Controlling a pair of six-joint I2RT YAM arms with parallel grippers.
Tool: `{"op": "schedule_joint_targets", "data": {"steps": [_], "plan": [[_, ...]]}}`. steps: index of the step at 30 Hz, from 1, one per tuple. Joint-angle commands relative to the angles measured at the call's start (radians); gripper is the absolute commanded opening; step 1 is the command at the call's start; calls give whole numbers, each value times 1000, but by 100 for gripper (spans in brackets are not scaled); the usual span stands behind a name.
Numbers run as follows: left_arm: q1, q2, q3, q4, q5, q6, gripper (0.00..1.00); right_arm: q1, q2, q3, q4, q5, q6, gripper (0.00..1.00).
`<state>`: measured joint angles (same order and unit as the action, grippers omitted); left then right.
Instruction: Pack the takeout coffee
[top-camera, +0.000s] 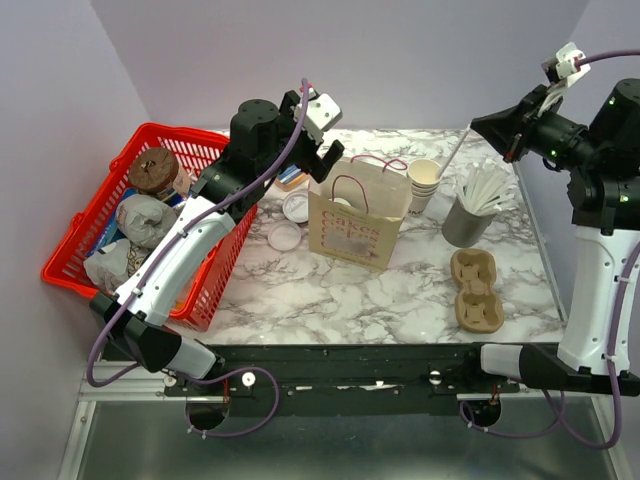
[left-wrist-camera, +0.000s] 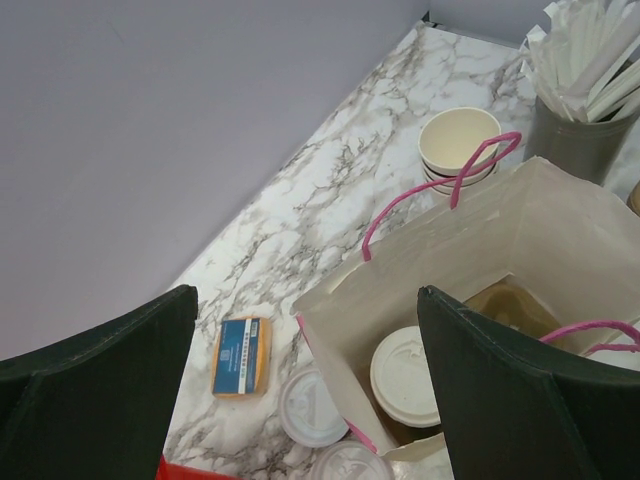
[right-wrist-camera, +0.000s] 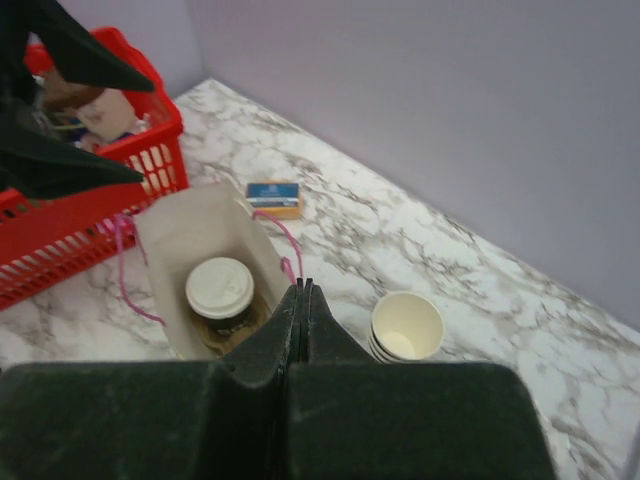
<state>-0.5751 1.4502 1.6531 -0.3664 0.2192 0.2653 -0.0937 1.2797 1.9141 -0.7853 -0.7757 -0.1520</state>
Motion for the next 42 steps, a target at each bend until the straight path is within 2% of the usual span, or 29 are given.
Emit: {"op": "schedule_joint_targets", "data": {"steps": [1,9,14,20,21,22,23,25,26,27,29,31,35,39,42], "plan": [[7,6,19,21,-55,15,98,0,9,78,78,-206,150,1],[14,1,13,23,-66,29,98,14,36,85,190,-336,364,0],[15,4,11,27,-67,28,99,66,56,43,163,-355,339,0],[18,7,13,30,-66,28,98,167,115,20,109,-291,256,0],[18,9,14,32,-66,26,98,181,127,22,98,-262,234,3],[18,10,20,27,-66,28,99,201,157,29,62,-238,221,17],[18,12,23,27,-66,28,99,203,167,33,58,-220,218,45],[20,12,31,23,-66,31,98,201,187,57,64,-168,235,63],[18,12,34,23,-67,38,99,203,190,75,63,-149,227,85],[20,9,34,24,-70,41,98,201,193,112,63,-102,204,91],[21,7,30,26,-75,45,99,203,187,128,60,-28,184,97],[26,4,25,27,-78,43,98,203,181,111,43,117,163,99],[27,1,4,32,-87,23,99,201,150,34,11,311,137,99],[29,15,2,46,-129,-20,99,201,124,-38,3,591,199,99],[40,27,4,53,-153,-73,99,201,115,-79,3,691,197,99]]}}
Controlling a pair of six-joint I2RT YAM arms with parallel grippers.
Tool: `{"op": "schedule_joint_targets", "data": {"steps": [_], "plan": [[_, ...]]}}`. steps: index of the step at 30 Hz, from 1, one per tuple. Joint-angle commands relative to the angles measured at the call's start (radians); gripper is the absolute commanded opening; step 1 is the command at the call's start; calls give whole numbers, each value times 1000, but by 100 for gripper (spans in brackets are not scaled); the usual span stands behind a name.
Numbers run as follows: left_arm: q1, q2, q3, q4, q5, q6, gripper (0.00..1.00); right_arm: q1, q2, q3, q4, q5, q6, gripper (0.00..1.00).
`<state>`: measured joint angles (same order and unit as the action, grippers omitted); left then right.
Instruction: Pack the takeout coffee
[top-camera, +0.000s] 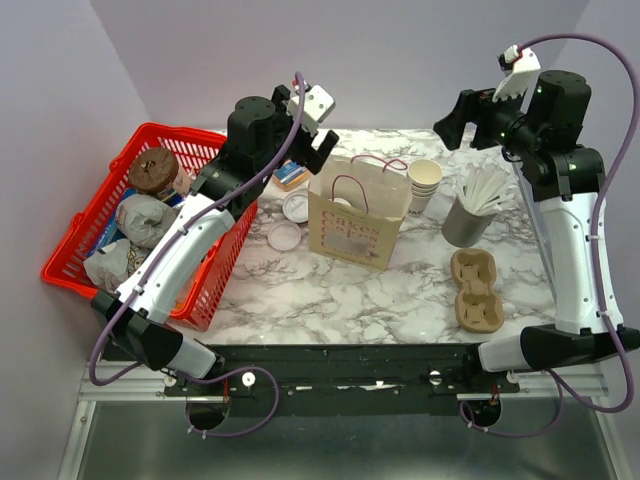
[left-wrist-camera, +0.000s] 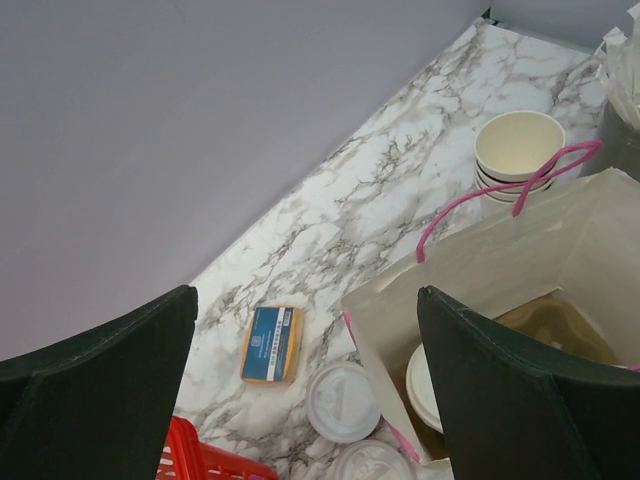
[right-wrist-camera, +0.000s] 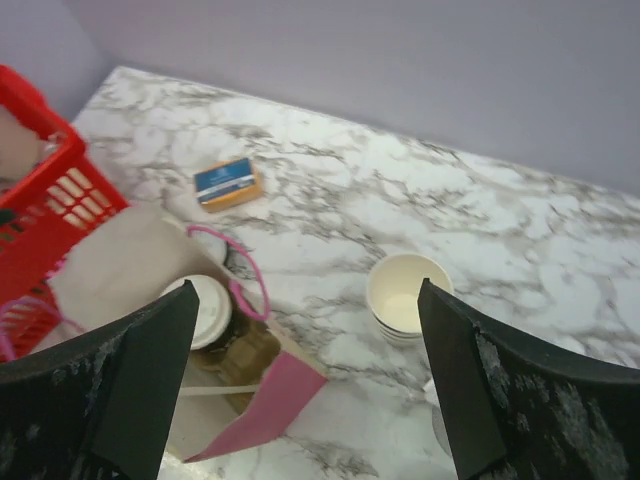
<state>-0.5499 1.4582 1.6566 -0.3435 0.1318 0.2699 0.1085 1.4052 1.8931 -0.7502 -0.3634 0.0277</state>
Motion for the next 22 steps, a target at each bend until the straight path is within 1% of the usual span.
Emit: {"op": "schedule_joint_targets", "data": {"steps": [1,6,7,11,16,19,22], "plan": [[19,24,2,31,-67,-96,99,0,-18,-69,-32,294,11,99],[47,63,28,24,-38,-161,99,-1,-49,-193,-9,360,-80,100],[51,71,35,15,-37,-167,99,0,-51,-227,-9,397,-87,99],[77,100,58,17,-28,-195,98,-1,-64,-295,20,393,-94,99],[116,137,78,-11,-20,-212,99,2,-45,-286,28,371,-94,100],[126,151,92,-26,-12,-215,98,0,-14,-252,25,311,-94,99],[134,149,94,-25,-14,-212,99,-1,21,-200,23,304,-68,100]]}}
